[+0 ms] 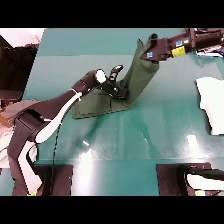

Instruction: Fold the shirts.

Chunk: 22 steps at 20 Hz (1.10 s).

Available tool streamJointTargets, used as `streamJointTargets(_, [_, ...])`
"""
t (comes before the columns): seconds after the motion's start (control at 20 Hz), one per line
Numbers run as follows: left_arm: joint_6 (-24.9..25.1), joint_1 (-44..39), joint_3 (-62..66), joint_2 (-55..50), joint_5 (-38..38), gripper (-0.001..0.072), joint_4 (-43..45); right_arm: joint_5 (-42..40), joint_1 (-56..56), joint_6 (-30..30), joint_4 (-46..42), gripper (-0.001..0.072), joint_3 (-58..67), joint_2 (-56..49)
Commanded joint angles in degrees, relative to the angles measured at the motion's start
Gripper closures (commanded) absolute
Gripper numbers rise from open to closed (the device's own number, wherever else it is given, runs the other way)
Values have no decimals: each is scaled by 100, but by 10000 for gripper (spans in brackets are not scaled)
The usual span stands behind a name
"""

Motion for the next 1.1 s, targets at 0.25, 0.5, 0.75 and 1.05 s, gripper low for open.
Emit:
streamJointTargets(0.25, [157, 1117, 149, 1152, -732, 682, 621, -682, 997, -66, -13, 693, 26, -621])
streamJointTargets(0.5, [490, 2181, 149, 2312, -1416, 682, 957, -1416, 1770, -258, -11, 690, 26, -1180])
streamJointTargets(0.75, [485, 2826, 146, 3119, -1626, 681, 1237, -2308, 2636, -925, -4, 689, 31, -1982])
streamJointTargets(1.05, [485, 2889, 146, 3228, -1727, 681, 1233, -2059, 3158, -1493, 168, 48, 1108, -2909])
